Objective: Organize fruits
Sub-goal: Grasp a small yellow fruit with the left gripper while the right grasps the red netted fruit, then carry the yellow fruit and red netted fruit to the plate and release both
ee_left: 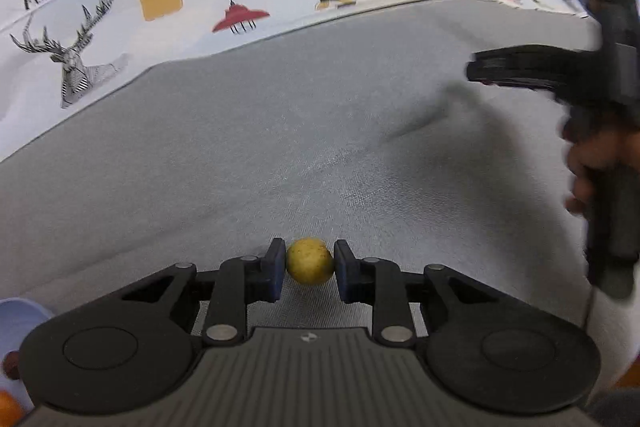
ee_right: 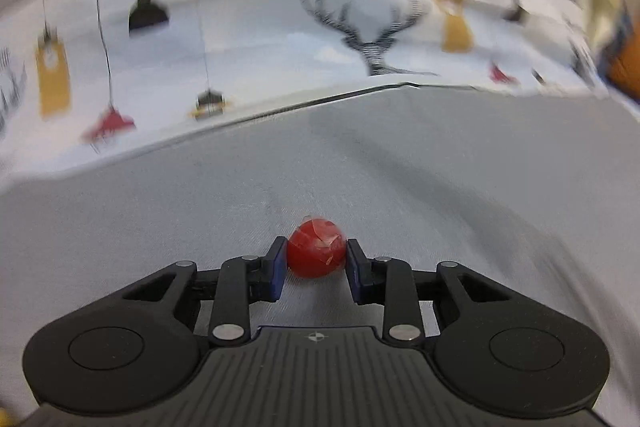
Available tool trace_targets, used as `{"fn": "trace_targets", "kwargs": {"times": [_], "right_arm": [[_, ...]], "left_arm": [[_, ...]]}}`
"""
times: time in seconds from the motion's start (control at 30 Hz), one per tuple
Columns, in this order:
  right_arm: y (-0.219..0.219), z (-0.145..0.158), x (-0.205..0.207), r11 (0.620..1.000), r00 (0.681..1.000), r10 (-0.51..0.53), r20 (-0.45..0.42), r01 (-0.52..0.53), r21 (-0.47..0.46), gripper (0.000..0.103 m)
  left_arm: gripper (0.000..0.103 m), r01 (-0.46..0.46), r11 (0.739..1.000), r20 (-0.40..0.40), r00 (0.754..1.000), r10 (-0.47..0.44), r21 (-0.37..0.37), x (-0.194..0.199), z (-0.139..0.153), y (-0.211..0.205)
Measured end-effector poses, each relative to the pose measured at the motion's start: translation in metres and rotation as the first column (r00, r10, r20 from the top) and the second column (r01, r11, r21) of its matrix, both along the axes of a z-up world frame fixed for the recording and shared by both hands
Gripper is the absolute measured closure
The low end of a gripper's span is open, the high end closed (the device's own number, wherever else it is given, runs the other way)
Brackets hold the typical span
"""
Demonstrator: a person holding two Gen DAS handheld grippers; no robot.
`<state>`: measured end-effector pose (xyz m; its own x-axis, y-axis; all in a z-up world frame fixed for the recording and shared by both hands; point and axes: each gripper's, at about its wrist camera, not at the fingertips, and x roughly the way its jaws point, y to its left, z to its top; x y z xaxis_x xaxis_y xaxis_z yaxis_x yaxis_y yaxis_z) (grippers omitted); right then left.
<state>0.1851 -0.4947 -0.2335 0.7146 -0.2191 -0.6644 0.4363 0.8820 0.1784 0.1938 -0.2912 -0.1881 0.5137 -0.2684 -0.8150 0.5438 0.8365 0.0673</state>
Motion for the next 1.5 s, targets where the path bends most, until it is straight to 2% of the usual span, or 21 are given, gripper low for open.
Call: {"fn": "trace_targets", "kwargs": {"times": [0.07, 0.17, 0.27, 0.4, 0.53, 0.67, 0.83, 1.03, 1.5], "right_arm": [[0.012, 0.028, -0.037, 1.0, 0.998, 0.003, 0.06, -0.005, 0.03, 0.071], [0.033, 0.066, -0.084, 0.999, 0.994, 0.041, 0.099, -0.043, 0.024, 0.071], [0.06, 0.104, -0.133, 0.995, 0.985, 0.092, 0.147, -0.096, 0.021, 0.071], [0.096, 0.147, -0.194, 0.989, 0.97, 0.133, 0.201, -0.144, 0.039, 0.071], [0.127, 0.168, -0.245, 0.98, 0.965, 0.162, 0.208, -0.182, 0.082, 0.071], [0.156, 0.181, -0.286, 0.971, 0.957, 0.202, 0.206, -0.224, 0.086, 0.071], [0.191, 0.194, -0.318, 0.958, 0.94, 0.262, 0.217, -0.28, 0.057, 0.071], [0.222, 0.215, -0.338, 0.937, 0.904, 0.34, 0.26, -0.348, -0.017, 0.071], [0.259, 0.235, -0.361, 0.895, 0.85, 0.443, 0.285, -0.434, -0.1, 0.071]], "left_arm": [[0.075, -0.004, 1.0, 0.012, 1.0, 0.004, -0.01, -0.011, 0.018, 0.012], [0.075, -0.023, 0.999, -0.01, 1.0, 0.023, -0.039, -0.033, 0.052, 0.035], [0.075, -0.031, 0.997, 0.033, 0.999, 0.033, -0.069, -0.067, 0.091, 0.061], [0.075, -0.038, 0.995, 0.068, 0.997, 0.044, -0.089, -0.114, 0.129, 0.1], [0.075, -0.05, 0.993, 0.062, 0.996, 0.057, -0.108, -0.149, 0.152, 0.138], [0.075, -0.079, 0.99, 0.07, 0.994, 0.087, -0.118, -0.176, 0.163, 0.169], [0.075, -0.109, 0.984, 0.088, 0.989, 0.123, -0.144, -0.2, 0.175, 0.196], [0.075, -0.116, 0.979, 0.113, 0.984, 0.136, -0.17, -0.222, 0.187, 0.216], [0.075, -0.141, 0.963, 0.162, 0.97, 0.18, -0.228, -0.258, 0.21, 0.251]]}}
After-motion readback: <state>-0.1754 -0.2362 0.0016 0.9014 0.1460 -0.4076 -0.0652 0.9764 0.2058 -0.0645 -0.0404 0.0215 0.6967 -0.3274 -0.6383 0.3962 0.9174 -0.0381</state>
